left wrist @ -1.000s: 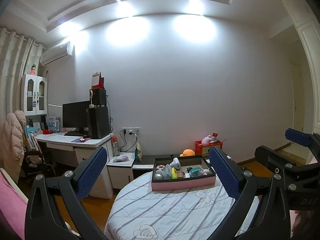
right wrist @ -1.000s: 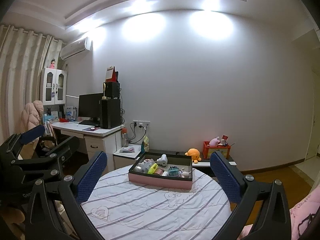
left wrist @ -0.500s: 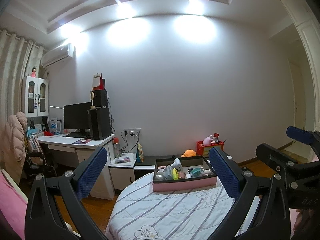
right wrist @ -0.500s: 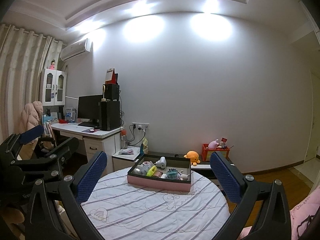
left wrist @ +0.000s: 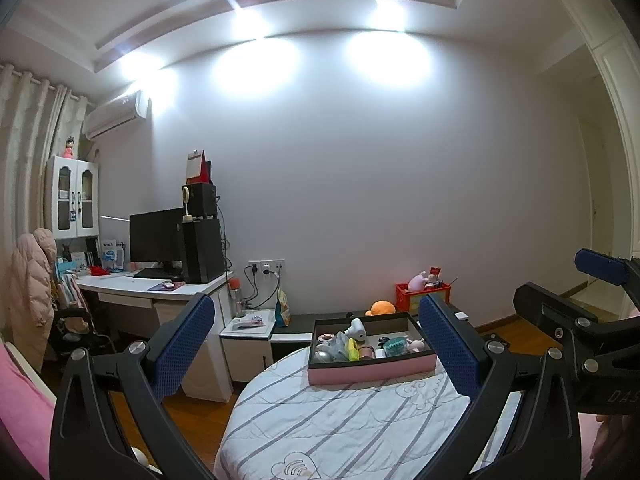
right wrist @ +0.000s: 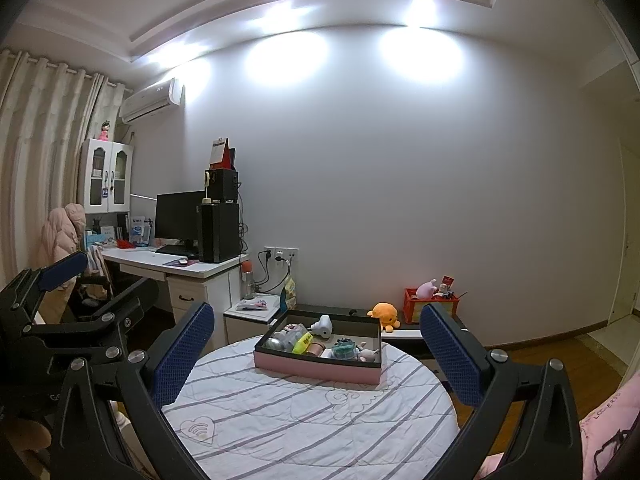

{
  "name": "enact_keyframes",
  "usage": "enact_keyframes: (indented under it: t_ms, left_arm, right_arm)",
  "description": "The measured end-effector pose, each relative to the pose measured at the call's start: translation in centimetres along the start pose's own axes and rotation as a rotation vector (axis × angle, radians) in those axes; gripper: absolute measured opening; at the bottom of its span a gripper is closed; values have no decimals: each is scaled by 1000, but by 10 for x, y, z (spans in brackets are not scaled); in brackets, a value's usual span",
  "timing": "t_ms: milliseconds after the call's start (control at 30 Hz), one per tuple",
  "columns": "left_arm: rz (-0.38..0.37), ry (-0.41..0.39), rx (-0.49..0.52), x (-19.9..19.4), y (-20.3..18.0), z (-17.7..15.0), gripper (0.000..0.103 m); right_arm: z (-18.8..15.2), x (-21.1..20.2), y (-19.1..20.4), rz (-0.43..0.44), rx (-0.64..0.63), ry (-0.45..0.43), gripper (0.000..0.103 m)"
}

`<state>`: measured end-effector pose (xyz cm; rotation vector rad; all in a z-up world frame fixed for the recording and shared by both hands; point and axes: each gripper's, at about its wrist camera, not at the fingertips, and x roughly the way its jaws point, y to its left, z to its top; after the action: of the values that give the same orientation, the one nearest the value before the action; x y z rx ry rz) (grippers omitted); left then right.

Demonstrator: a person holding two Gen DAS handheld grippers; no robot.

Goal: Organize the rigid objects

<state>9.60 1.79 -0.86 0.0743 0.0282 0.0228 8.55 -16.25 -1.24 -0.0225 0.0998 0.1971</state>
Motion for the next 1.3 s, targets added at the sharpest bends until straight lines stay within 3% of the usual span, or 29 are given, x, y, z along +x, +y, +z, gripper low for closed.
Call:
enact_keyframes:
  t_ms: [1300]
  left_arm:
    - [-7,8,4,4,1,-6,103]
  right_arm:
    - [1,7,0,-3,7,25,103]
